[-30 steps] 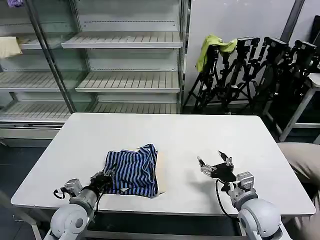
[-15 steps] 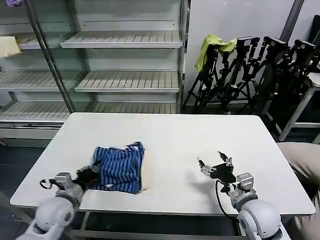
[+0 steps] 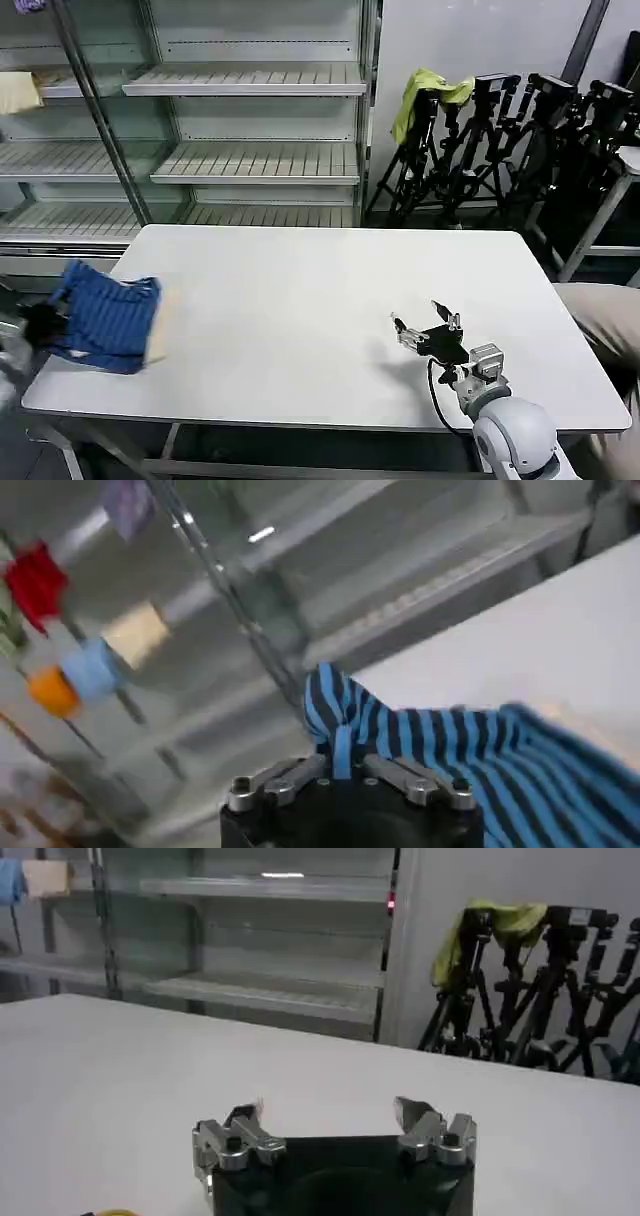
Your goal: Fold and organize the clothes.
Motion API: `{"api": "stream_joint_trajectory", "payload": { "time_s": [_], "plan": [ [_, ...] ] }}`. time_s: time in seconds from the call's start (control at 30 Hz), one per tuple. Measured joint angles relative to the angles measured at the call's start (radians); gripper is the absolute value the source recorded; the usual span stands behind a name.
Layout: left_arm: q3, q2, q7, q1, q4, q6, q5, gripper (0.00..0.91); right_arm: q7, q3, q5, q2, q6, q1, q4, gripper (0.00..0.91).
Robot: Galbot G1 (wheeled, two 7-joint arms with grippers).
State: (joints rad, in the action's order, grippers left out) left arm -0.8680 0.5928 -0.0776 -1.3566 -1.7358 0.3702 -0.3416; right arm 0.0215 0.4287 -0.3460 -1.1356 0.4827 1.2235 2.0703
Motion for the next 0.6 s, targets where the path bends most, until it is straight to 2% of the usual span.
{"api": "stream_joint_trajectory", "payload": {
  "time_s": [0.13,0.3,0.43,0.6],
  "plan": [
    [-0.053,-0.034,-0.044,-0.030,-0.049,-0.001,0.106,0.000,0.000,0.002,0.001,0.000,-0.001,0.005,-0.002,0.907],
    [-0.052,-0.029,-0.091,-0.045,-0.172,-0.010,0.267,0.000,0.000,0.003,0.005,-0.001,-0.001,0.015,0.003,0.907],
    [0.000,-0.002,-0.118,-0.050,-0.279,-0.017,0.426,0.010,0.000,0.006,0.011,-0.004,-0.001,0.022,0.004,0.907],
    [0.151,0.061,-0.115,-0.083,-0.418,-0.009,0.565,0.010,0.001,0.007,0.021,-0.012,-0.001,0.027,0.004,0.907]
  ]
}}
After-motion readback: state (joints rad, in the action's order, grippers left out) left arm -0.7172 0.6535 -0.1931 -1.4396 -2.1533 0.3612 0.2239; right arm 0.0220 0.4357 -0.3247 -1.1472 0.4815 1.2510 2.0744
